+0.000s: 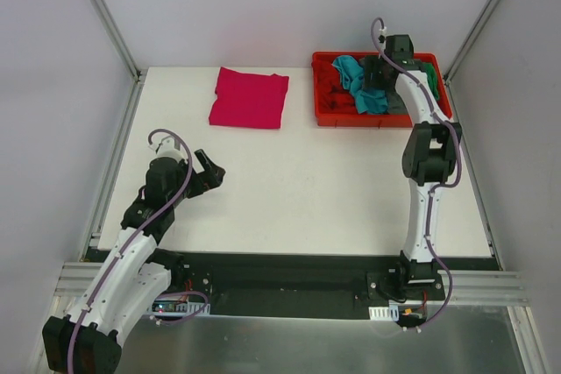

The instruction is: Fold and stack the t-shirts

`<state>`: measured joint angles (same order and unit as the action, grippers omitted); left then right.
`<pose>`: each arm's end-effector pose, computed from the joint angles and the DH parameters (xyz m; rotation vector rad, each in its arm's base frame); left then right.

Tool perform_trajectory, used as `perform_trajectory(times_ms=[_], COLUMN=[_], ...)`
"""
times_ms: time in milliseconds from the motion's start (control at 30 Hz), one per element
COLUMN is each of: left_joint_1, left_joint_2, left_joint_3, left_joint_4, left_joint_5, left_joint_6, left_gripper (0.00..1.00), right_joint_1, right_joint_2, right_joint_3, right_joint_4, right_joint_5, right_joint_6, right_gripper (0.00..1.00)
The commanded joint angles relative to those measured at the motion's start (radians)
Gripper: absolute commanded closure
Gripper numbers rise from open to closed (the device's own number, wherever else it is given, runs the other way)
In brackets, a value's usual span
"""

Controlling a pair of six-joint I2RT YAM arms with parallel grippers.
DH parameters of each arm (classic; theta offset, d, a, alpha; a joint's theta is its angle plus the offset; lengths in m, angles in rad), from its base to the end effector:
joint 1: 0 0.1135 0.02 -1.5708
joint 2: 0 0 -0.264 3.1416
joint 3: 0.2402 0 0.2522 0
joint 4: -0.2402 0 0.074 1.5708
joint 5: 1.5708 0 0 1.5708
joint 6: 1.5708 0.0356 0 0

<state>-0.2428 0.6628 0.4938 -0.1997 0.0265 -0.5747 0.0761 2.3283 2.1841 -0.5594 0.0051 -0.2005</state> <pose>0.1606 -0.0407 0.2544 -0.3096 1.9576 -0.5642 0.5345 0.0406 0.2586 -0.3110 2.2540 -0.0713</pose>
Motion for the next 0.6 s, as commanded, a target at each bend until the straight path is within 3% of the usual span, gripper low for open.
perform_trajectory(times_ms=[0,267,567], left_joint_1=[-0.006,-0.006,-0.006], left_joint_2=[0.001,-0.014,-0.026], left_joint_3=[0.011,0.005,0.0], left_joint_4=[0.031,0.031,0.031], left_joint_5=[0.015,0.01,0.013], left_joint_6=[-0.007,-0.007,-0.008], left_gripper=[0.01,0.01,0.01], right_joint_1=[0.01,0.014,0.014], right_joint_2=[-0.122,-0.176,-0.037], right_joint_3=[0.054,-0.007,0.065], right_joint_4=[0.046,0.039,-0.014], right_joint_5=[0.042,0.006,0.024], right_joint_6=[-0.025,-0.025,-0.011], right_gripper=[0.28,0.26,0.24])
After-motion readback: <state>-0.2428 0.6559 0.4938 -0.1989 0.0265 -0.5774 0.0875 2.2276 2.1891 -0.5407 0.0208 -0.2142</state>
